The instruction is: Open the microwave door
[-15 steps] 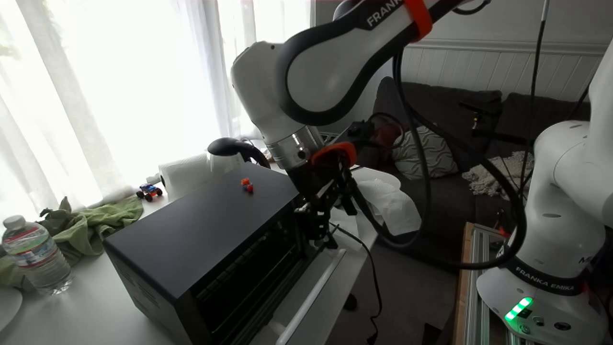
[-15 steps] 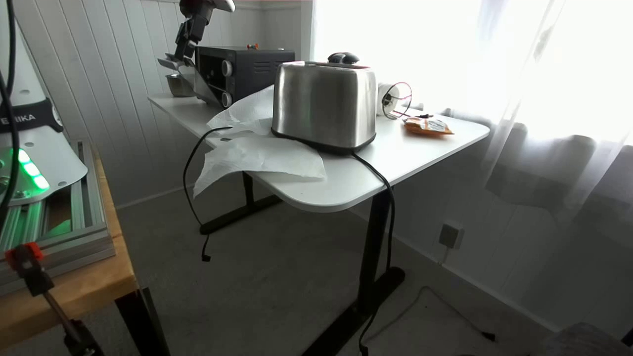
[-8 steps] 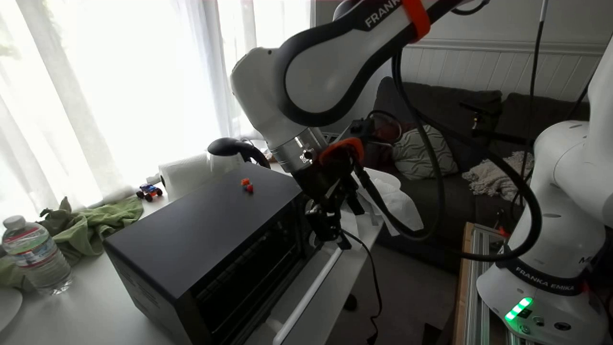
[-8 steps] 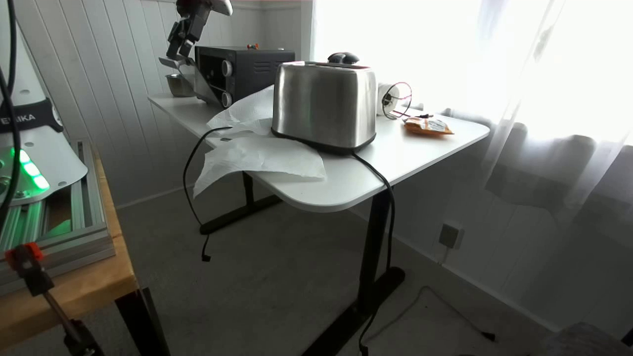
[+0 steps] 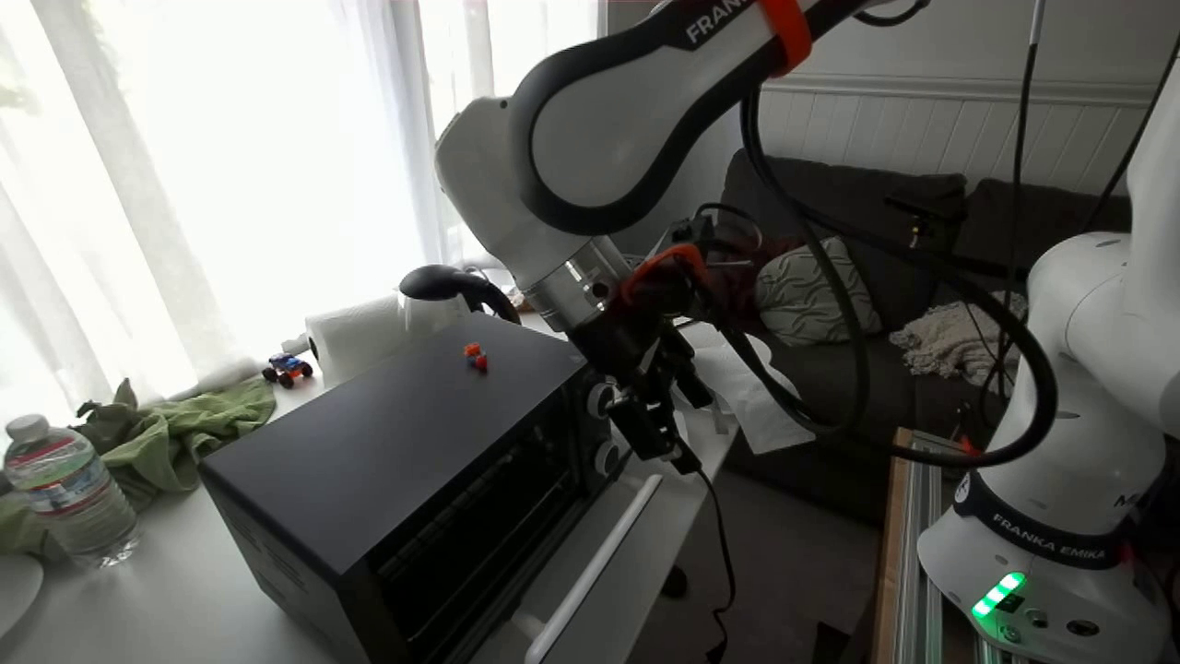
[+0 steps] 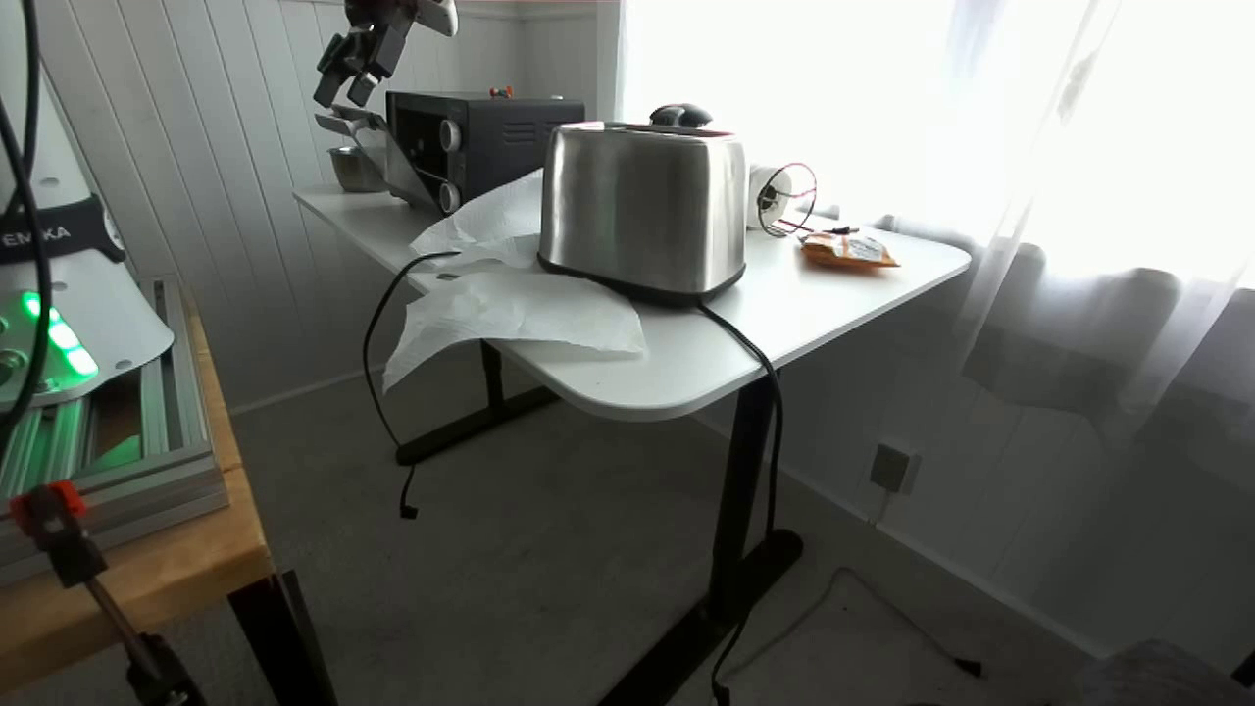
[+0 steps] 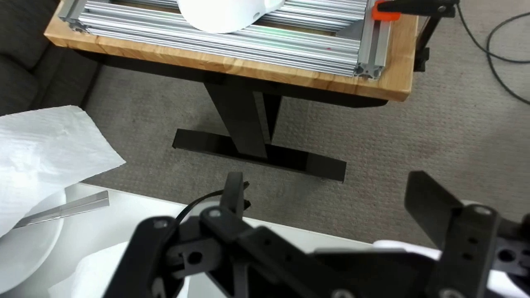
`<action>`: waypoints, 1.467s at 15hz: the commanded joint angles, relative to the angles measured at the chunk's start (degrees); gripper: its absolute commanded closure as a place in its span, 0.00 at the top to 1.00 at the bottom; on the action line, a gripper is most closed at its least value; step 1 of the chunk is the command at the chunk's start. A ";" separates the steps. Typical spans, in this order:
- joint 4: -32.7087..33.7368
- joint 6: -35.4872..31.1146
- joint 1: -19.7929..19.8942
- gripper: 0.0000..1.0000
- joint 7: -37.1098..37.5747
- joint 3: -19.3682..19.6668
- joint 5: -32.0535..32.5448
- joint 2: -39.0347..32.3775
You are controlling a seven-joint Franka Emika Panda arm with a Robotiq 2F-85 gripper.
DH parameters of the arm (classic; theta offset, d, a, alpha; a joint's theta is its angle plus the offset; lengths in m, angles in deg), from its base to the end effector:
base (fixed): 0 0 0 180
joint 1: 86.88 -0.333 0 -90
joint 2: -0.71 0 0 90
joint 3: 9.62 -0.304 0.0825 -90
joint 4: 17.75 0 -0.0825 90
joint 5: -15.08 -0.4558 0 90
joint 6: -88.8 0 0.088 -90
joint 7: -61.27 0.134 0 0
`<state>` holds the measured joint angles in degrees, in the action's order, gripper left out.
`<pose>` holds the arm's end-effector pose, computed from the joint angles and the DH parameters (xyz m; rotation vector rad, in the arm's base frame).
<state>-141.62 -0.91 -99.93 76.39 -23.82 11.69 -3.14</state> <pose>0.4412 0.2372 0.2588 2.8070 0.2771 -0.9419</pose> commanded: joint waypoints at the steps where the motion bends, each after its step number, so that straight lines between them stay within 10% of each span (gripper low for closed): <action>1: 2.27 4.95 -0.53 1.00 -4.48 0.07 -0.48 -1.18; 22: 3.57 -17.16 -0.35 1.00 4.91 1.29 1.72 -1.62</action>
<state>-139.76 -18.68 -99.70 79.66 -22.54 11.53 -2.51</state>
